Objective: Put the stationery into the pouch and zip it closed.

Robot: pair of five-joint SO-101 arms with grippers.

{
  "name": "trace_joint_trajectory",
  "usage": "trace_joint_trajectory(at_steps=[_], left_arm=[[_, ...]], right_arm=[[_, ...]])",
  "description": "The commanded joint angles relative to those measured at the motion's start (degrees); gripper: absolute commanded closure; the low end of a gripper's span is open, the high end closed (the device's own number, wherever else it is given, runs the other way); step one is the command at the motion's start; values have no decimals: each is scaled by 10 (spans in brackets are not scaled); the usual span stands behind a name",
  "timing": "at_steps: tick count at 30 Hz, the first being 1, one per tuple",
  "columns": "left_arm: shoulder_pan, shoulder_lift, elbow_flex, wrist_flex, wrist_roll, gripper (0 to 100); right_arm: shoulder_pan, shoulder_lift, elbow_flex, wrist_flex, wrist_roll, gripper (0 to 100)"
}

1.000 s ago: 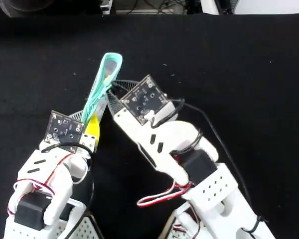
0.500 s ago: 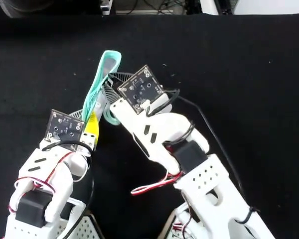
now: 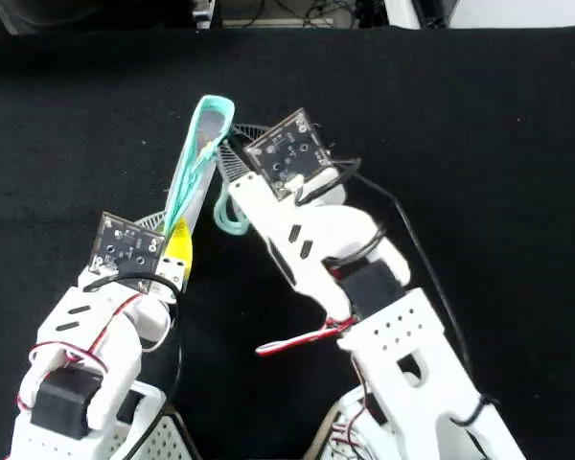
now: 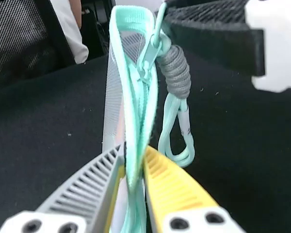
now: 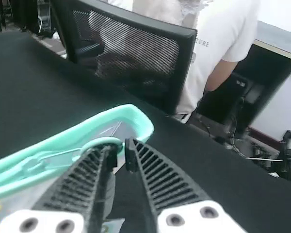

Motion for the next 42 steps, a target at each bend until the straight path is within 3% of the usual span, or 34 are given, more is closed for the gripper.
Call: trace_joint_trajectory(at_steps=[1,25,34,36,42], left_arm=[[-6,10,26,6,-3,970],[-6,10,28,6,-3,970],[-6,10,29,3,-1,970],[-6,10,29,3,0,970],[-6,10,26,6,-2,970]], right_arm=[[60,-2,-51,-24,0,986],[177,239,-276,-19,0,986],[135,199,-285,66,0,982],[109,173,-284,109,0,955],[40,87,-282,280,1,748]])
